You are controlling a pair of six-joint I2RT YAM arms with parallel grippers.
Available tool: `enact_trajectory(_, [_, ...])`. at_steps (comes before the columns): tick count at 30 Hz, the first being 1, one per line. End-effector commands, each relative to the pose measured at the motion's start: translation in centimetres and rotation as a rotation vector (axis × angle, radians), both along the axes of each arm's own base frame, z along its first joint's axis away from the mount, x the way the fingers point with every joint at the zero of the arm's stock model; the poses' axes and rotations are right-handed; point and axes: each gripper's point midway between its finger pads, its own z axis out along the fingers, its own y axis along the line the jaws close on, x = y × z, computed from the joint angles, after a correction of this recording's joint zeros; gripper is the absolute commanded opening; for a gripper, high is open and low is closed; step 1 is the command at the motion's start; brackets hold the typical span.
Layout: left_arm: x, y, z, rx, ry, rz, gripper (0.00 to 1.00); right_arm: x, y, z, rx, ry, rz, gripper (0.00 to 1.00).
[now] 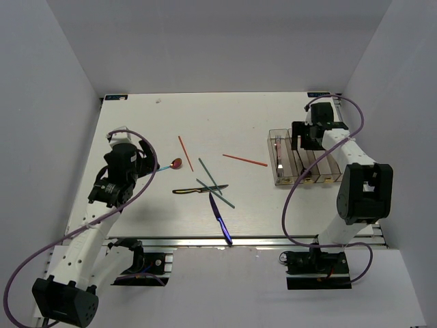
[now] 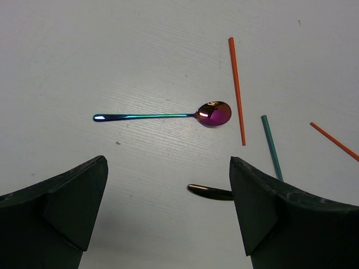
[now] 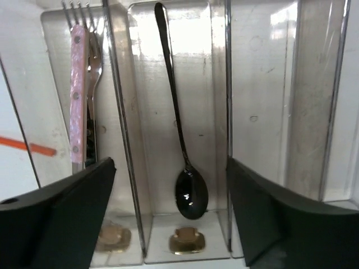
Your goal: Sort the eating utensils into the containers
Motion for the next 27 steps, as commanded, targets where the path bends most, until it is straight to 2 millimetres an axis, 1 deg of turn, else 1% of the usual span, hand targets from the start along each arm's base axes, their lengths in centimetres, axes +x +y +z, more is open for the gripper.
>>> enact_trajectory(1, [-0.1,0.3,-0.4,0.018,0.012,0.014,0.98,1.4,1.1,4.8,0.053,-0.140,-0.003,0.89])
enact_trajectory(2, [0.0,0.6,-0.6,0.027,0.022,0.029,0.98,1.0,2.1,6.7,0.068,-0.188,0.005,0.89])
enact_trajectory(4, [0.1,1.1,-0.8,0.041,0.039,0.059,0.98,0.3,3.5,8.5,0.057,-0.241,0.034,0.89])
enact_trajectory(5, [0.1,1.7,-1.0,0.061,0.047,0.093,0.98,-0.5,4.7,10.8,0.019,-0.303,0.044,0.89])
enact_trajectory(6, [0.0,2.2,-1.7,0.079,0.084,0.125,0.98,-1.0,5.1,12.0,0.014,-0.336,0.014,0.89])
enact_trajectory(7, [0.0,2.6,-1.6,0.055,0.085,0.185,0.98,-2.1,5.7,13.9,-0.014,-0.389,-0.017,0.89])
enact_trajectory(8, [0.0,3.1,-1.7,0.047,0.096,0.238,0.98,-2.6,6.1,14.8,-0.002,-0.412,-0.030,0.89])
enact_trajectory(9, [0.1,3.2,-2.6,0.046,0.134,0.265,0.98,-3.2,6.4,15.4,0.032,-0.428,-0.050,0.89])
enact_trajectory(10, [0.4,2.9,-2.7,0.009,0.141,0.294,0.98,-3.8,7.2,17.4,0.099,-0.492,-0.034,0.89])
enact_trajectory(11, [1.2,2.5,-1.6,-0.028,0.125,0.308,0.98,-4.4,7.7,16.5,0.133,-0.487,-0.015,0.89])
enact_trajectory(12, [1.5,2.2,-2.8,-0.033,0.182,0.330,0.98,-4.9,8.4,16.6,0.178,-0.499,0.015,0.89])
enact_trajectory(13, [2.1,1.8,-2.9,-0.078,0.193,0.366,0.98,-5.8,9.5,17.1,0.233,-0.516,0.072,0.89])
enact_trajectory(14, [3.1,1.4,-2.2,-0.099,0.191,0.369,0.98,-6.0,9.8,16.3,0.249,-0.511,0.086,0.89])
enact_trajectory(15, [3.6,0.7,-2.6,-0.115,0.220,0.359,0.98,-6.3,10.0,16.0,0.259,-0.501,0.090,0.89])
enact_trajectory(16, [4.3,0.3,-4.8,-0.133,0.284,0.402,0.98,-6.5,10.1,15.5,0.263,-0.484,0.094,0.89])
enact_trajectory(17, [5.0,0.0,-4.8,-0.159,0.296,0.437,0.98,-6.8,9.9,14.5,0.251,-0.455,0.088,0.89])
enact_trajectory(18, [4.4,0.0,-6.0,-0.159,0.362,0.484,0.98,-6.8,9.6,13.9,0.241,-0.449,0.077,0.89])
enact_trajectory(19, [4.6,-0.6,-7.9,-0.209,0.415,0.560,0.98,-7.0,9.5,13.9,0.243,-0.460,0.068,0.89])
enact_trajectory(20, [4.4,-0.8,-8.5,-0.236,0.442,0.601,0.98,-6.9,9.5,13.1,0.244,-0.466,0.067,0.89])
enact_trajectory(21, [4.6,-1.3,-9.1,-0.308,0.435,0.676,0.98,-6.9,9.4,13.1,0.248,-0.477,0.063,0.89])
enact_trajectory(22, [4.9,-1.4,-9.5,-0.338,0.424,0.724,0.98,-6.9,9.6,12.8,0.254,-0.475,0.067,0.89])
enact_trajectory(23, [4.8,-1.4,-10.5,-0.351,0.437,0.776,0.98,-6.9,9.7,12.7,0.254,-0.472,0.074,0.89])
enact_trajectory(25, [5.7,-1.9,-11.0,-0.425,0.415,0.864,0.98,-6.7,9.8,12.3,0.251,-0.459,0.077,0.89])
enact_trajectory(26, [6.0,-2.3,-12.4,-0.441,0.455,0.938,0.98,-6.6,9.8,12.3,0.243,-0.454,0.081,0.89])
enact_trajectory(27, [6.0,-2.3,-12.4,-0.442,0.456,0.939,0.98,-6.6,9.8,12.3,0.242,-0.454,0.081,0.89])
